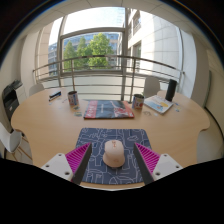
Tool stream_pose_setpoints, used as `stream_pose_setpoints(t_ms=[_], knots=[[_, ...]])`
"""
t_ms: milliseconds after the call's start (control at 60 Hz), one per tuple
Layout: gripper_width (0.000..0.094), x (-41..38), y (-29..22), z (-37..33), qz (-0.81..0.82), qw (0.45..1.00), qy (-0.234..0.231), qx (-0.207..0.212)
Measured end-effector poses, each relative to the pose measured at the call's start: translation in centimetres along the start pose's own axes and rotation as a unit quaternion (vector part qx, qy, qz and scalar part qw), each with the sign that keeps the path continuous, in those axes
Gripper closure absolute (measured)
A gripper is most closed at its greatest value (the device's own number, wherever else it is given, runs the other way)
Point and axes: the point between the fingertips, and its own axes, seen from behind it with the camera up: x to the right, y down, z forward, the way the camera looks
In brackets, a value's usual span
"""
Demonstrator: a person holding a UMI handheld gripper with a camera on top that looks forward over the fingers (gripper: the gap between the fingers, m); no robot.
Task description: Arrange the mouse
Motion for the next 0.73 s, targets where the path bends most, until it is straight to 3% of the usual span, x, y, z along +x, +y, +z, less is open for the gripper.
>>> stream_pose_setpoints(t_ms=[250, 417, 733], knots=[[0.0089, -1.6, 0.3, -12.4, 0.002, 0.999, 0.042, 0.034], [0.0087, -2.7, 2.3, -18.4, 0.000, 0.998, 0.054, 0.035], [0.0091, -3.6, 4.9, -22.5, -0.002, 0.998, 0.057, 0.025]])
